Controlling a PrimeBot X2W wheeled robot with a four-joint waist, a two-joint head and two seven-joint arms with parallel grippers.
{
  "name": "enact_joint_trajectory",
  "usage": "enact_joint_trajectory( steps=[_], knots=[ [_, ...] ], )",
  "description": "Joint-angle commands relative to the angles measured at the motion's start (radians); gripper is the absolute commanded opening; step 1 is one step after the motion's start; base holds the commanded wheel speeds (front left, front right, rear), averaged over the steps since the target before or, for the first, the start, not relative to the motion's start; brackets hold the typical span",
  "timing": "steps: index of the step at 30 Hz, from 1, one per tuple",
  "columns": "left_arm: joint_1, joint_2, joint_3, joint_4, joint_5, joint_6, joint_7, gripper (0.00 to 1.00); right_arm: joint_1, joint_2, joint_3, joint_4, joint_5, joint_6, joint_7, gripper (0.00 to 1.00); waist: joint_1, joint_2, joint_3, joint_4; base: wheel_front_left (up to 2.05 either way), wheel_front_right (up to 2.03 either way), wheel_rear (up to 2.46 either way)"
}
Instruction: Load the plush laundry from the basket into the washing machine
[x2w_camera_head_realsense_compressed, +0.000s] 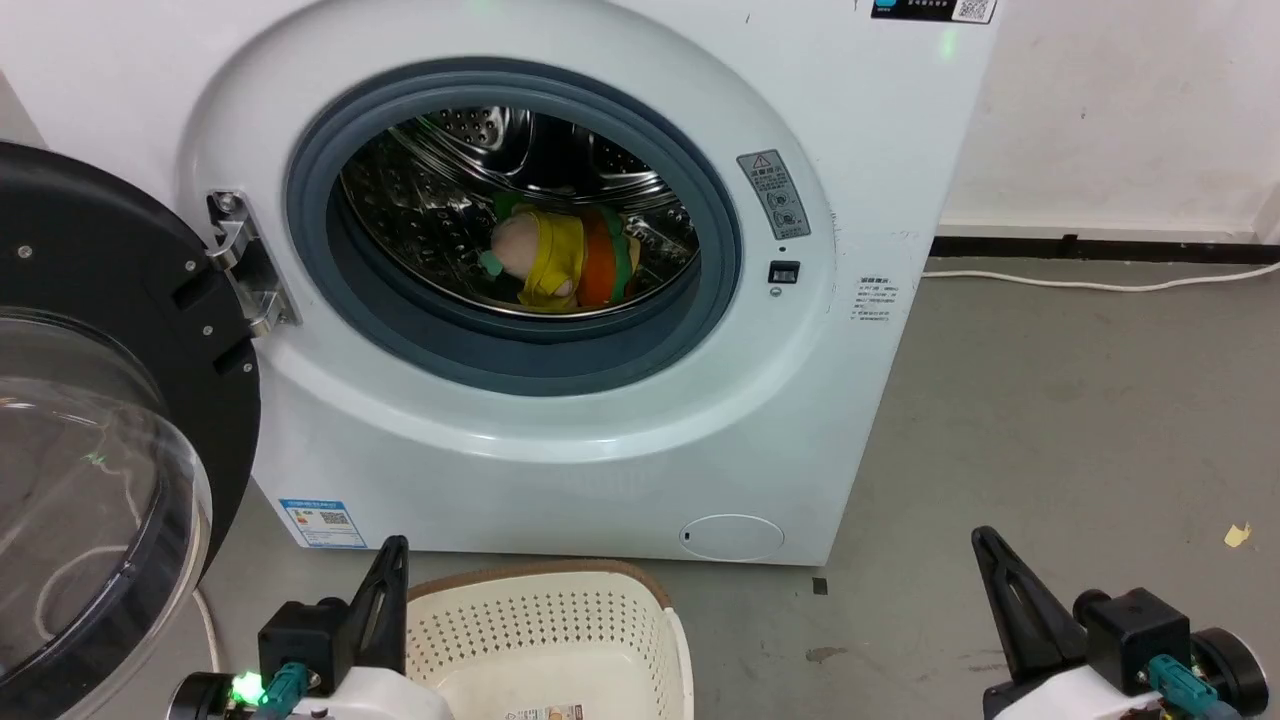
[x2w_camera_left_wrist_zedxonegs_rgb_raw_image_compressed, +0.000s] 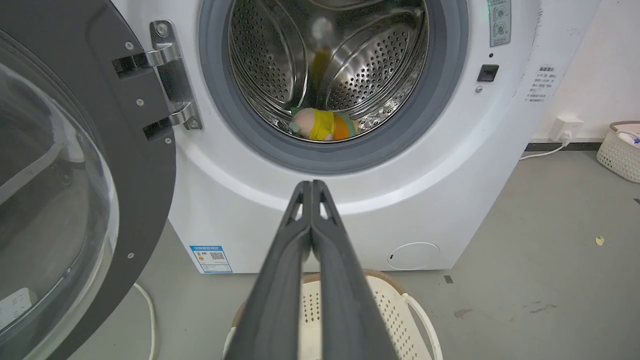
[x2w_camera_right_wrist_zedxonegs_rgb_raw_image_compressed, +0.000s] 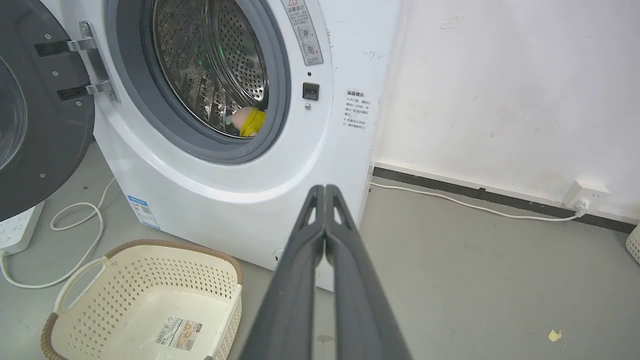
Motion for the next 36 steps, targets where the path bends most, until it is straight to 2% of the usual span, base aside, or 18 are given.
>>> enact_joint_trajectory(
  steps=[1,36],
  knots=[
    [-0.012,-0.006,0.005,-0.008,0.01,-0.004,0.004,0.0,-0.022,0.001,-0.002,0.002,0.003,-0.001,0.004,0.0,0.0,0.0,0.0,0.0,0.0,0.0,0.0],
    [-0.039,-0.056,0.058,-0.055,0.097,-0.006,0.075,0.0,-0.065,0.002,-0.004,0.005,0.008,-0.001,0.076,0.0,0.0,0.0,0.01,0.0,0.0,0.0,0.0]
  ],
)
